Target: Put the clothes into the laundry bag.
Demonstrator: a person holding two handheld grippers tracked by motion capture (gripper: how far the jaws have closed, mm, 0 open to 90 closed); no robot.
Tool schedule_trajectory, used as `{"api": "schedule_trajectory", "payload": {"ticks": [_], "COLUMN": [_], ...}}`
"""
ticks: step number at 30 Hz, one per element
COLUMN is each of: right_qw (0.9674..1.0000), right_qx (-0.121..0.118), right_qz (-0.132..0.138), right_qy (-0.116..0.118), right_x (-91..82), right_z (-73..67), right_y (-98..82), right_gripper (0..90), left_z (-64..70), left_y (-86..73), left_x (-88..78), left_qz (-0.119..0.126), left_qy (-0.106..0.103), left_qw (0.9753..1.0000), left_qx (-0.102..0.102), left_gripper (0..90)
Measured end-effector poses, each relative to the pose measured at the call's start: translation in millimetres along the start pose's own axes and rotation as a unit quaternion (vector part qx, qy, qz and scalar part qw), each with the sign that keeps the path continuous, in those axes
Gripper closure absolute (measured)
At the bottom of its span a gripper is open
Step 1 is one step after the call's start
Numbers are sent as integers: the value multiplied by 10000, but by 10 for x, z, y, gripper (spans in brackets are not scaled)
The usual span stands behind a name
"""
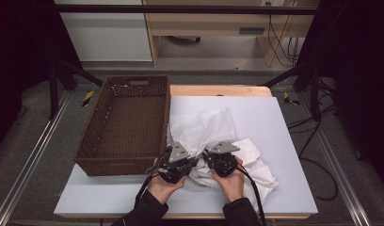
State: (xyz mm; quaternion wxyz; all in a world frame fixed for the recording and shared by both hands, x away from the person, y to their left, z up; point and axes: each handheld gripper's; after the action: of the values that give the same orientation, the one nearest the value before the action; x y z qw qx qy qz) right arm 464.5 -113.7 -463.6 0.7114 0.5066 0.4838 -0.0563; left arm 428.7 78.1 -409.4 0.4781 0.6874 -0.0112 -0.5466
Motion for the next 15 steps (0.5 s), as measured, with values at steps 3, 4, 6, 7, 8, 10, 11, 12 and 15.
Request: {"api": "schedule_trajectory", "payload": {"ticks": [3, 4, 6, 7, 8, 10, 11, 12, 15], "right_qw": [9992, 9985, 9982, 9977, 9974, 9982, 9985, 9990, 9995], "right_qx": [-32, -8, -27, -11, 34, 176, 205, 257, 309], "right_qz": [242, 297, 436, 548, 633, 575, 499, 357, 4], "right_qy": [331, 464, 417, 397, 332, 66, 52, 44, 109], "right_x": [-136, -205, -385, -476, -552, -606, -588, -529, -311], "right_z": [33, 56, 115, 158, 206, 311, 328, 356, 385], "right_y": [-60, -84, -127, -150, -173, -237, -249, -277, -329], "right_gripper": [729, 697, 622, 578, 536, 432, 411, 395, 389], "left_z": [-28, -34, -43, -43, -47, -56, -60, -62, -70], "left_y": [-54, -58, -63, -68, -76, -87, -97, -105, -130], "left_x": [48, 55, 68, 74, 84, 106, 122, 139, 178], "left_qz": [-86, -91, -105, -113, -139, -205, -227, -266, -342], "left_qy": [23, 43, 45, 67, 70, 65, 59, 59, 79], "left_qw": [10000, 9999, 9999, 9999, 9999, 9998, 9997, 9996, 9994], "left_qx": [-20, -17, -29, -19, -16, -21, -28, -33, -22], "left_gripper": [885, 885, 885, 885, 884, 885, 885, 885, 885]}}
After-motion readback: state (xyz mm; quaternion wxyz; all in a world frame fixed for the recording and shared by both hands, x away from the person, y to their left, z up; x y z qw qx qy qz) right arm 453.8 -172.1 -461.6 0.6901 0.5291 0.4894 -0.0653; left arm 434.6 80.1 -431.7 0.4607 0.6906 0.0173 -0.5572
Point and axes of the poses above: each handheld gripper's, and its own axes: x roughly forward along the jaws, y roughly out of its top, z roughly to its right, and after that the axes turned 13 degrees about -z, right-handed
